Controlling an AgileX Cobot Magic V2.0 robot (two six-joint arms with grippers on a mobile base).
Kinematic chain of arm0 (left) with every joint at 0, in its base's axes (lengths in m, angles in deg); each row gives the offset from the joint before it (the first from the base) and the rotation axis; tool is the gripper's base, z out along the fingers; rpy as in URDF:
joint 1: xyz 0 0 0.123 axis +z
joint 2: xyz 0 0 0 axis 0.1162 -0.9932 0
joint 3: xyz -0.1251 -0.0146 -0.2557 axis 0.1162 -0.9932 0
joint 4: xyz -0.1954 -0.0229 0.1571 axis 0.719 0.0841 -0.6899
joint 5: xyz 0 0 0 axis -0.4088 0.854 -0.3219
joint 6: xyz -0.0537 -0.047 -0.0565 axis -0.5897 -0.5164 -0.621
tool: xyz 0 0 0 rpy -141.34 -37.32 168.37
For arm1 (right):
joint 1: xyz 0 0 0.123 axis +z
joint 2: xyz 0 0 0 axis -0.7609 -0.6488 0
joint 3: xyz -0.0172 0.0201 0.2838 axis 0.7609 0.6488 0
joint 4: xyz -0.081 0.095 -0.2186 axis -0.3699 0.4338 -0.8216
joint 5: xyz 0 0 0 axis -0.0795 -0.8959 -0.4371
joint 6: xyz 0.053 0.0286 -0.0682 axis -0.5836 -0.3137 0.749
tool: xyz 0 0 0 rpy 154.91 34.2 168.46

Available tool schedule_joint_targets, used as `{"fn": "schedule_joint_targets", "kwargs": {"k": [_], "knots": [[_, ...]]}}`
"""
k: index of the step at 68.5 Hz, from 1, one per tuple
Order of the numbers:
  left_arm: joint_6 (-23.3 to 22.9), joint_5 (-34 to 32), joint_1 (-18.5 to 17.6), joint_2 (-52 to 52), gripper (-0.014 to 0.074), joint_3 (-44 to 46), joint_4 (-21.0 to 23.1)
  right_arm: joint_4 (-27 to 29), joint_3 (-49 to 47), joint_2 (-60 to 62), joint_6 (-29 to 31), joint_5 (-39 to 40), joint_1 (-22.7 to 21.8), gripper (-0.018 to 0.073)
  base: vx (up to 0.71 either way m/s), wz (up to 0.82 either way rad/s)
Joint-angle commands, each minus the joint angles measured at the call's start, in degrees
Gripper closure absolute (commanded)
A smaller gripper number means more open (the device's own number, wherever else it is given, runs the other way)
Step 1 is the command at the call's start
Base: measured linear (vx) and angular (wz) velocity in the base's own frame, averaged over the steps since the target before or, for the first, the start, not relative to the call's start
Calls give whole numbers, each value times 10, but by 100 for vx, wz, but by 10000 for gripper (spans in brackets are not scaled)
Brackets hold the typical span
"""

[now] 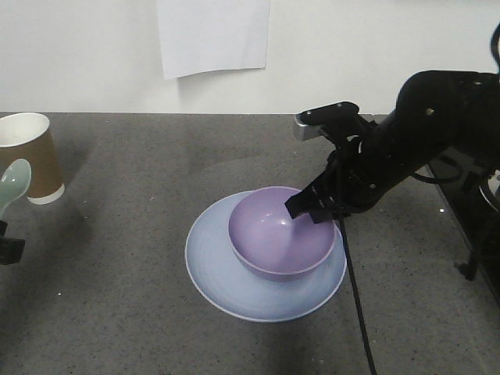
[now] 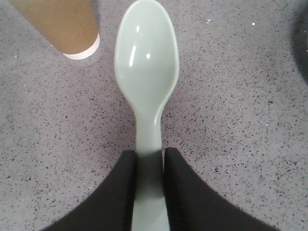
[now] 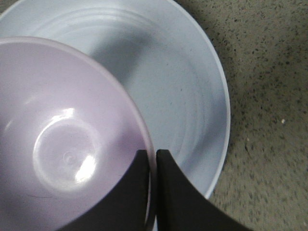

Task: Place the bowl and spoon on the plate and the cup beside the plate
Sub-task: 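Lower the lavender bowl onto the plate center with the right gripper, then open the right gripper and withdraw it from the bowl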

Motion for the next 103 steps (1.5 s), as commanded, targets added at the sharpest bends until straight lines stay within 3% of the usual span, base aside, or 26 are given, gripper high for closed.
{"fn": "schedule_joint_targets", "kwargs": {"k": [1, 24, 51, 68, 82, 103], "knots": [[-1, -30, -2, 10, 503, 14, 1, 2, -41, -10, -4, 19, 1, 554, 0, 0], [-1, -30, -2, 10, 503, 14, 1, -7, -74, -67, -13, 6, 1, 501, 0, 0], [-1, -30, -2, 10, 503, 14, 1, -8, -74, -55, -44, -2, 1, 162, 0, 0], [-1, -30, -2, 10, 503, 14, 1, -9, -60, 16, -44, -12, 1, 148, 0, 0], [-1, -28, -2, 10, 503, 14, 1, -11, 64, 134, -44, 55, 0, 157, 0, 0], [-1, -29, -2, 10, 503, 14, 1, -21, 208, 304, -39, 56, 0, 188, 0, 0]]}}
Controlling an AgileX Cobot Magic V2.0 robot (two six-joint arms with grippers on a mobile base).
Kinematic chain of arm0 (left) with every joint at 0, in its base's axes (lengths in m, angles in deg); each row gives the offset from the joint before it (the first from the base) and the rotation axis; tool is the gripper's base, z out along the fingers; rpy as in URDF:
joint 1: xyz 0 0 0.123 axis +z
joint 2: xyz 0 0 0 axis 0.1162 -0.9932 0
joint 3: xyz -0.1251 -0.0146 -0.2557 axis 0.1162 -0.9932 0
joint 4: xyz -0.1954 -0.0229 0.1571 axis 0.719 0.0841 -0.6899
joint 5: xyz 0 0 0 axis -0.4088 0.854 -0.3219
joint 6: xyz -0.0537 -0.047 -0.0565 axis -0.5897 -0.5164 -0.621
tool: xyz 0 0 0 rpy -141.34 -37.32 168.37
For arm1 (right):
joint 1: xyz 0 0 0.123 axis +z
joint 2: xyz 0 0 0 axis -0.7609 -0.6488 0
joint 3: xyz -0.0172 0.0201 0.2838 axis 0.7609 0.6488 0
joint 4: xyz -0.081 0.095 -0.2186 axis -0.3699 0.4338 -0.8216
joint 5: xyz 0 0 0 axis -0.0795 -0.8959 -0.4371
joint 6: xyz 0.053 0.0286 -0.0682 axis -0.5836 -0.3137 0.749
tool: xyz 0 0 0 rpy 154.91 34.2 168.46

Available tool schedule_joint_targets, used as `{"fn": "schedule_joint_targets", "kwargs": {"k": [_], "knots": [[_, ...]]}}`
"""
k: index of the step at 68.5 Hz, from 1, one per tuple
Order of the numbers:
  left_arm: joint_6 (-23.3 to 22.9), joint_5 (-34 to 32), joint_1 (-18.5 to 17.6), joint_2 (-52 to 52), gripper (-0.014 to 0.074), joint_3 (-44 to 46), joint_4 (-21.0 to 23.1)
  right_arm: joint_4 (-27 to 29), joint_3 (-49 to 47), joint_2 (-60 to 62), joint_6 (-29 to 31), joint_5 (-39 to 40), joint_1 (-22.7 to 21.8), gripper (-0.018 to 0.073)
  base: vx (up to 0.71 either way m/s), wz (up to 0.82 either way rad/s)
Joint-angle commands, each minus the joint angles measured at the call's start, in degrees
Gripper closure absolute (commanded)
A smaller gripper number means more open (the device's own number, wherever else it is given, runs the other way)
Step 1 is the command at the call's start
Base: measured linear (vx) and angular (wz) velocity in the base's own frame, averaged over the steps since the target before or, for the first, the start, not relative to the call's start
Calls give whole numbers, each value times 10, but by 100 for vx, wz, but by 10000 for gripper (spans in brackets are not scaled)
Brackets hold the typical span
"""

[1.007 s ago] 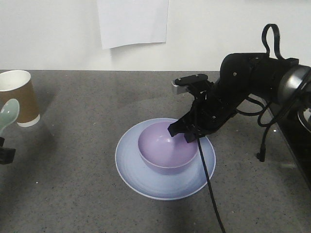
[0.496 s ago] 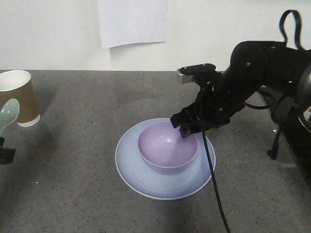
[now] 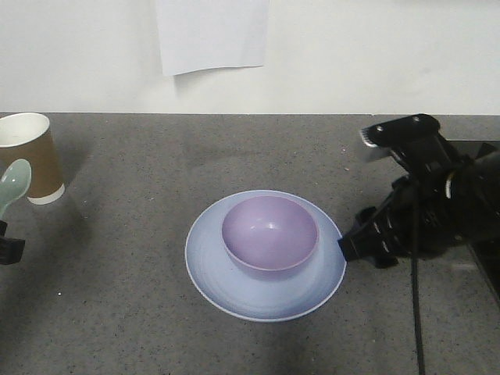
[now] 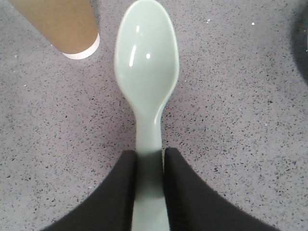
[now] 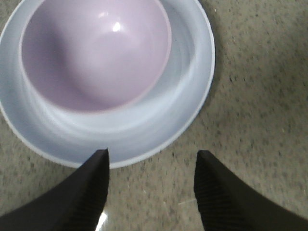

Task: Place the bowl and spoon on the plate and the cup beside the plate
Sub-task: 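Open the right gripper and withdraw it from the bowl, then swing the left gripper with the spoon over the bowl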

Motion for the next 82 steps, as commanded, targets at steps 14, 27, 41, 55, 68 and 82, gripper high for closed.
{"fn": "schedule_joint_targets", "kwargs": {"k": [14, 27, 41, 55, 68, 82], "knots": [[-1, -32, -2, 10, 503, 14, 6, -3, 68, 117, 5, 27, -2, 215, 0, 0], [-1, -33, -2, 10, 503, 14, 5, -5, 90, 143, 5, 26, -2, 238, 0, 0], [29, -40, -2, 10, 503, 14, 6, -6, 91, 157, 6, 22, -2, 255, 0, 0], [105, -44, -6, 10, 503, 14, 57, -6, 91, 157, 6, 21, -2, 257, 0, 0], [176, -58, -45, 8, 503, 14, 98, -5, 91, 157, 6, 19, -2, 257, 0, 0], [202, -36, -99, -38, 503, 64, 95, -5, 91, 157, 6, 19, -2, 257, 0, 0]]}}
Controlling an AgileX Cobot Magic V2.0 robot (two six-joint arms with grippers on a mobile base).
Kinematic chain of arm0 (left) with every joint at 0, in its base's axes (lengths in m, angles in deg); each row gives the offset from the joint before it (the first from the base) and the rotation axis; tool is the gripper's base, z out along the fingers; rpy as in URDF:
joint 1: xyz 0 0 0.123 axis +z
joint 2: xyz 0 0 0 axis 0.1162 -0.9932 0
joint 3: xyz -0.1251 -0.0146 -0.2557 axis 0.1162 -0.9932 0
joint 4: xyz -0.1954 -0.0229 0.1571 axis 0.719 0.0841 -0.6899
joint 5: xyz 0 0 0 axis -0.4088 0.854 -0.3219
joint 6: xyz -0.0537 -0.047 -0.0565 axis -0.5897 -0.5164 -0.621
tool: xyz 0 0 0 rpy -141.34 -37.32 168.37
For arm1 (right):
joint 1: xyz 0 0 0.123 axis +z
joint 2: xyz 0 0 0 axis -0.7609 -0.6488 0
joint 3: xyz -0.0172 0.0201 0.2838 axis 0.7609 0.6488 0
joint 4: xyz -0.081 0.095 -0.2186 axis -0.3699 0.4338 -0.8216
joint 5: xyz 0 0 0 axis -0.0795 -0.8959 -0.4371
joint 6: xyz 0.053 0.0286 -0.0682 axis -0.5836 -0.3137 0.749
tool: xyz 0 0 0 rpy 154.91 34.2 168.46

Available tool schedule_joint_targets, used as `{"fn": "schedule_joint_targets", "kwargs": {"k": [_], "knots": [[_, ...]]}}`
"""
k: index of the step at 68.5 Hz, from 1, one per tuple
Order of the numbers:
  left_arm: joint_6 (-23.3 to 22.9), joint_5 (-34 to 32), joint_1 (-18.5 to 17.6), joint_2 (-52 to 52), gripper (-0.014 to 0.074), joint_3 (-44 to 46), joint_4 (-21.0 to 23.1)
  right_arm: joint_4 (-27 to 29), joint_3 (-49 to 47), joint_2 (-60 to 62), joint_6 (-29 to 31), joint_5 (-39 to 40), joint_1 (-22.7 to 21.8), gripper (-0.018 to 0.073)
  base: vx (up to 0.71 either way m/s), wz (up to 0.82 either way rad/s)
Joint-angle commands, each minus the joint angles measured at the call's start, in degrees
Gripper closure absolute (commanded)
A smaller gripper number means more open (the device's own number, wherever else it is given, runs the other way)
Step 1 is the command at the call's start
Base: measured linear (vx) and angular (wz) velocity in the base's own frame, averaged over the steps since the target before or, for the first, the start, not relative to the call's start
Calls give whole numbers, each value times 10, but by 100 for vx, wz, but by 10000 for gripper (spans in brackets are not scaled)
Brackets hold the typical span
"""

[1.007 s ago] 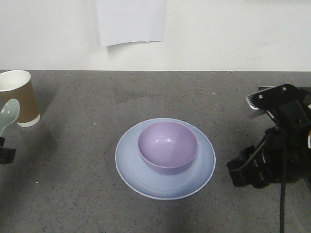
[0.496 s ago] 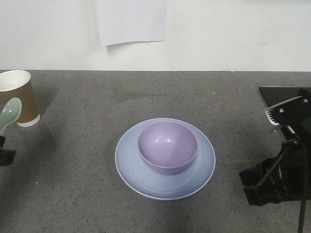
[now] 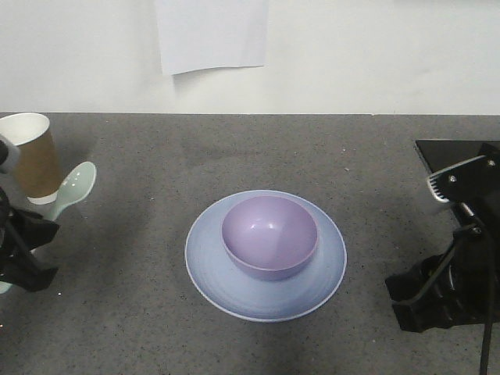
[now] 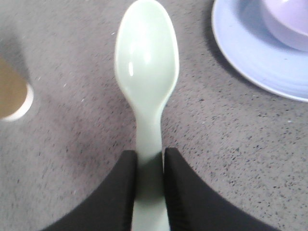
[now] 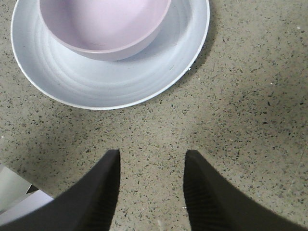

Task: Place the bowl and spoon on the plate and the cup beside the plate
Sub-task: 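Swing the left gripper with the spoon over the bowl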

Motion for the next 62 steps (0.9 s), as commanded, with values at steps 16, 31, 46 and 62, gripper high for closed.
{"fn": "schedule_joint_targets", "kwargs": {"k": [16, 31, 46, 62], "knots": [[56, 13, -97, -111, 503, 140, 9, 3, -14, 7, 6, 25, -2, 257, 0, 0], [88, 31, -164, -200, 503, 223, -15, 3, -14, 7, 6, 25, -2, 257, 0, 0], [98, 48, -225, -277, 503, 298, -77, 3, -14, 7, 6, 23, -2, 257, 0, 0], [98, 56, -279, -347, 503, 346, -154, 3, -14, 7, 6, 23, -2, 257, 0, 0]]}}
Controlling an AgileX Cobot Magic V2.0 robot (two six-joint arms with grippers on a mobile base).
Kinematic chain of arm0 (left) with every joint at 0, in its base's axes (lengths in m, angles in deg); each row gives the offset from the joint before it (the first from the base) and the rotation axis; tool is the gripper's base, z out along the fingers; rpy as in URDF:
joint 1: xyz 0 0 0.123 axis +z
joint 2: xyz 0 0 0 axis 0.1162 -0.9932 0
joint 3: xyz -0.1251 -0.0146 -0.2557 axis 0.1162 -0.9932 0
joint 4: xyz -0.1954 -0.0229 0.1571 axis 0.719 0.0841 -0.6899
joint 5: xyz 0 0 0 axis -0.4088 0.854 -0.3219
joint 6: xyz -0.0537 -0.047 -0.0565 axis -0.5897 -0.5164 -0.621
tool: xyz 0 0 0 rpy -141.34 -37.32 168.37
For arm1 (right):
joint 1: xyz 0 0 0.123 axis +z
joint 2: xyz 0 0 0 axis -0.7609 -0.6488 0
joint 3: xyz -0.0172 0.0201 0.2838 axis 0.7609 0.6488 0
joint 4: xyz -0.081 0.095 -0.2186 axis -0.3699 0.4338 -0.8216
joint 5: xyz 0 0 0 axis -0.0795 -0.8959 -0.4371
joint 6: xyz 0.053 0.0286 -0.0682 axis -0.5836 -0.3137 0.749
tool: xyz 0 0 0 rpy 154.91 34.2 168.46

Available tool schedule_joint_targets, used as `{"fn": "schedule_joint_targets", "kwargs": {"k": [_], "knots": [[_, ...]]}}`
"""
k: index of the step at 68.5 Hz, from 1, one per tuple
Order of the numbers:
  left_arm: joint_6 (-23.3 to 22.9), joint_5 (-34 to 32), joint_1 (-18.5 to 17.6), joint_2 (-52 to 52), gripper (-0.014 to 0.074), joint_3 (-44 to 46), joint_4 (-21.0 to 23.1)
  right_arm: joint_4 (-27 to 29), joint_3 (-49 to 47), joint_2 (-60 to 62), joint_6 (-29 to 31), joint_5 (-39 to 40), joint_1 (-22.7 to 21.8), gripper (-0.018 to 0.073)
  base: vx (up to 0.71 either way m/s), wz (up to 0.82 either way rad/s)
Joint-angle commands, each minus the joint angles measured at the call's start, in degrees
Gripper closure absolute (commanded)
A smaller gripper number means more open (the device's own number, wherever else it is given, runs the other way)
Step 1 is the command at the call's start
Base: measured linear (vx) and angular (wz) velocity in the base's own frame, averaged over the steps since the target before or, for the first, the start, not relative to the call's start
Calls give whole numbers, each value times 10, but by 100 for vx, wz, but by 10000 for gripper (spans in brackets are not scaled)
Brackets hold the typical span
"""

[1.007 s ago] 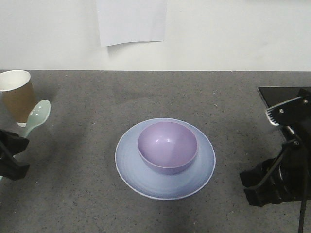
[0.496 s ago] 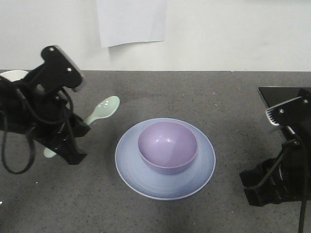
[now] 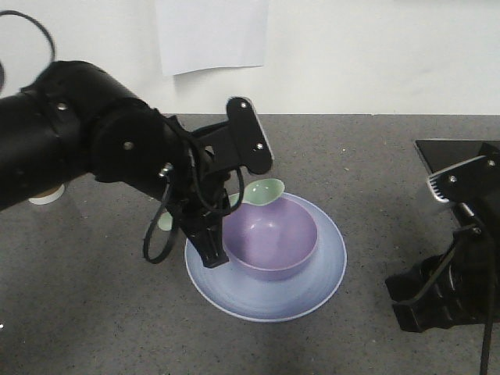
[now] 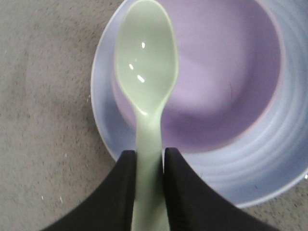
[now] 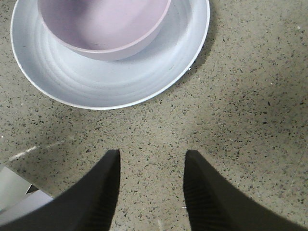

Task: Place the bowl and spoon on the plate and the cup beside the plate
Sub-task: 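Swing the left gripper with the spoon over the bowl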

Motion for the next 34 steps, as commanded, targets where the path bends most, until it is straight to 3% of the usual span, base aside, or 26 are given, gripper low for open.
{"fn": "schedule_joint_targets", "kwargs": {"k": [1, 20, 34], "knots": [[-1, -19, -21, -3, 503, 34, -36, 3, -14, 7, 6, 24, -2, 257, 0, 0], [-3, -20, -60, -48, 503, 41, -170, 3, -14, 7, 6, 24, -2, 257, 0, 0], [-2, -26, -61, -57, 503, 40, -184, 3, -14, 7, 6, 24, -2, 257, 0, 0]]}}
